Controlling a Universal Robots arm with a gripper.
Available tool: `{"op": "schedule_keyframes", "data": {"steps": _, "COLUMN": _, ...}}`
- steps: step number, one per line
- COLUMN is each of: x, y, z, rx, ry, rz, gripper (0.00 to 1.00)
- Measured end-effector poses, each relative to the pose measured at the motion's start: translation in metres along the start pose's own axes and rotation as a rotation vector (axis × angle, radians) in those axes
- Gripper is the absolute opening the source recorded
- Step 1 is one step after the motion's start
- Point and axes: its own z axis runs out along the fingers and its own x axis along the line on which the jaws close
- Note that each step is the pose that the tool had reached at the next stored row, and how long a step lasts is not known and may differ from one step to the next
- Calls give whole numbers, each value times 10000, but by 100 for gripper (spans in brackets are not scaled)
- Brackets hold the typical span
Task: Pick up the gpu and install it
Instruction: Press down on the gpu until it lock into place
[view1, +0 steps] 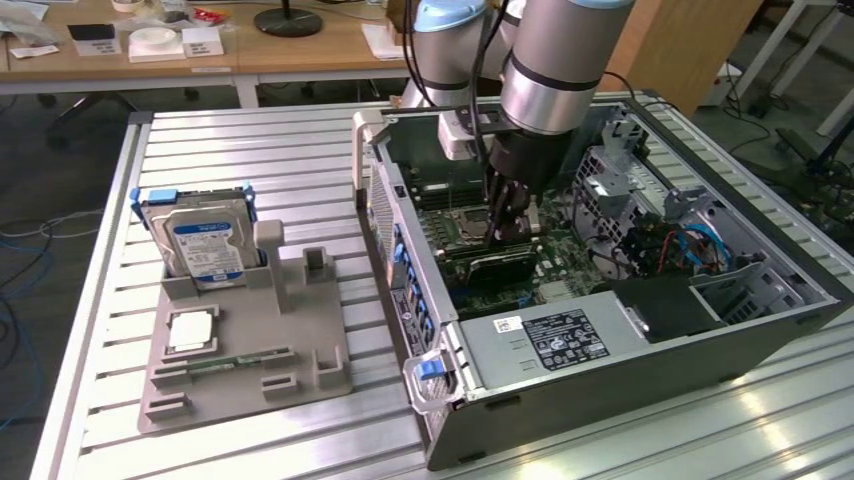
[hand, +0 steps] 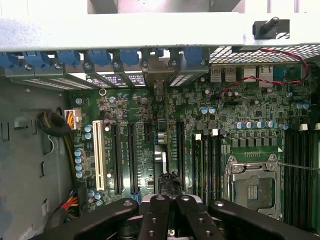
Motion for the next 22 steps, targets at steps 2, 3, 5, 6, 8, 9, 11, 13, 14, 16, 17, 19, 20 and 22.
{"op": "schedule_keyframes", "data": {"steps": 2, "x": 0, "y": 0, "z": 16, "rx": 0, "ry": 0, "rz": 0, "gripper": 11}}
{"op": "schedule_keyframes", "data": {"steps": 3, "x": 1, "y": 0, "z": 22, "rx": 0, "ry": 1, "rz": 0, "gripper": 11}}
{"op": "schedule_keyframes", "data": {"steps": 5, "x": 1, "y": 0, "z": 21, "rx": -2, "ry": 2, "rz": 0, "gripper": 11}}
{"op": "schedule_keyframes", "data": {"steps": 6, "x": 1, "y": 0, "z": 22, "rx": -1, "ry": 2, "rz": 0, "gripper": 11}}
{"op": "schedule_keyframes", "data": {"steps": 8, "x": 0, "y": -26, "z": 28, "rx": 0, "ry": -2, "rz": 1, "gripper": 11}}
{"op": "schedule_keyframes", "data": {"steps": 9, "x": 0, "y": -31, "z": 30, "rx": 0, "ry": -1, "rz": 0, "gripper": 11}}
{"op": "schedule_keyframes", "data": {"steps": 11, "x": 0, "y": -31, "z": 34, "rx": 0, "ry": -14, "rz": 1, "gripper": 11}}
{"op": "schedule_keyframes", "data": {"steps": 13, "x": 1, "y": -31, "z": 66, "rx": -1, "ry": -14, "rz": 1, "gripper": 11}}
{"op": "schedule_keyframes", "data": {"steps": 14, "x": 1, "y": -31, "z": 82, "rx": -1, "ry": -14, "rz": 0, "gripper": 11}}
{"op": "schedule_keyframes", "data": {"steps": 16, "x": 2, "y": -32, "z": 87, "rx": -2, "ry": -12, "rz": 0, "gripper": 11}}
{"op": "schedule_keyframes", "data": {"steps": 17, "x": 2, "y": -31, "z": 87, "rx": -2, "ry": -12, "rz": 0, "gripper": 11}}
{"op": "schedule_keyframes", "data": {"steps": 19, "x": -11, "y": -30, "z": 90, "rx": -2, "ry": -12, "rz": 0, "gripper": 11}}
{"op": "schedule_keyframes", "data": {"steps": 20, "x": -28, "y": -28, "z": 94, "rx": -1, "ry": -14, "rz": 0, "gripper": 11}}
{"op": "schedule_keyframes", "data": {"steps": 22, "x": -37, "y": -23, "z": 109, "rx": 0, "ry": -15, "rz": 0, "gripper": 11}}
